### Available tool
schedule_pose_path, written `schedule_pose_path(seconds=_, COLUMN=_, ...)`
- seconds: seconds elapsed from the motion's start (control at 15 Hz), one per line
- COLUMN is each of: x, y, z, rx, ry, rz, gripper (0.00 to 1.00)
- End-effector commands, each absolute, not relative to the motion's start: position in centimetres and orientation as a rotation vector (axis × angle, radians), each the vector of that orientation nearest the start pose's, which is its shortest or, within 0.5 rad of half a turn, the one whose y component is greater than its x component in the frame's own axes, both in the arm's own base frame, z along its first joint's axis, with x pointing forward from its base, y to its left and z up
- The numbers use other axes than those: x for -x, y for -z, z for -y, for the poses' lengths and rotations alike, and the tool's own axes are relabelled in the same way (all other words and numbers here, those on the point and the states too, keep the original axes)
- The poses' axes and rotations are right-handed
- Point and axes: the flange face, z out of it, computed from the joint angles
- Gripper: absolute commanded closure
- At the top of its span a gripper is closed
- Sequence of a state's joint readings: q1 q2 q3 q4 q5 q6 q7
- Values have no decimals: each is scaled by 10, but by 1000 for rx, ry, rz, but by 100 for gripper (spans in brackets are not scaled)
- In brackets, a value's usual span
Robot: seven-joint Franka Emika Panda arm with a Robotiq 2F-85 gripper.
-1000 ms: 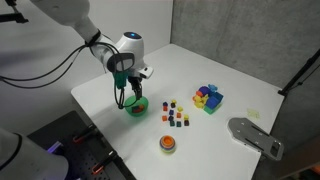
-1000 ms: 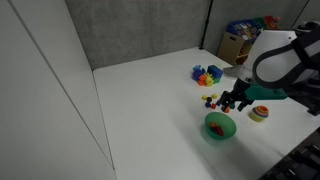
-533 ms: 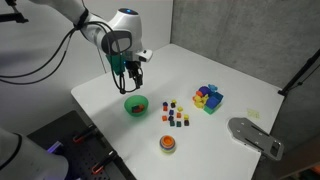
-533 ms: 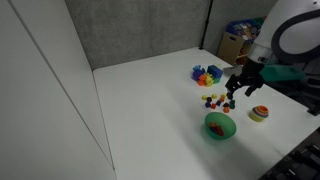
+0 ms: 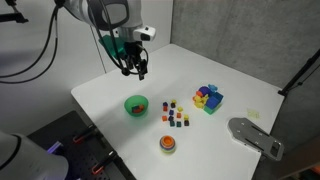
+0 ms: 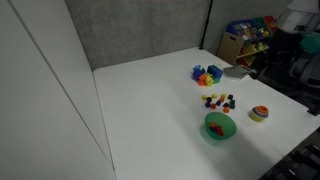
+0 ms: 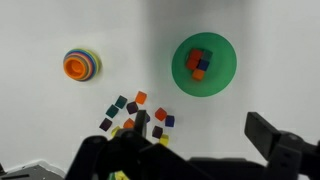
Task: Pick up one small orange block from the table and put it in the green bowl
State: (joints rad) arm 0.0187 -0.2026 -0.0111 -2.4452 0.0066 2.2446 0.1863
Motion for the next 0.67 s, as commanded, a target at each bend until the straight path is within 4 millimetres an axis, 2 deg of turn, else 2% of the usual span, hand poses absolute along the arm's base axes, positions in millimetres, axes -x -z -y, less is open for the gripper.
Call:
schedule_pose_path(seconds=0.0, x=-429, y=-416, z=19, rx=3129, ry=-76, rz=-153, gripper=0)
schedule_pose_path(seconds=0.2, x=-414, y=-442, z=30, rx=3158, ry=-134, rz=-140, gripper=0)
schedule_pose_path(seconds=0.33, x=-406, y=-453, z=35, rx=3179, ry=-133, rz=-147, gripper=0)
schedule_pose_path(seconds=0.4, x=-402, y=-454, z=37, rx=3185, ry=-138, rz=-143, gripper=0)
schedule_pose_path(seconds=0.47, x=-410, y=-445, z=31, rx=3164, ry=-132, rz=-171, gripper=0)
schedule_pose_path(seconds=0.6, x=-408, y=-447, z=31, rx=3166, ry=-128, rz=-171, gripper=0)
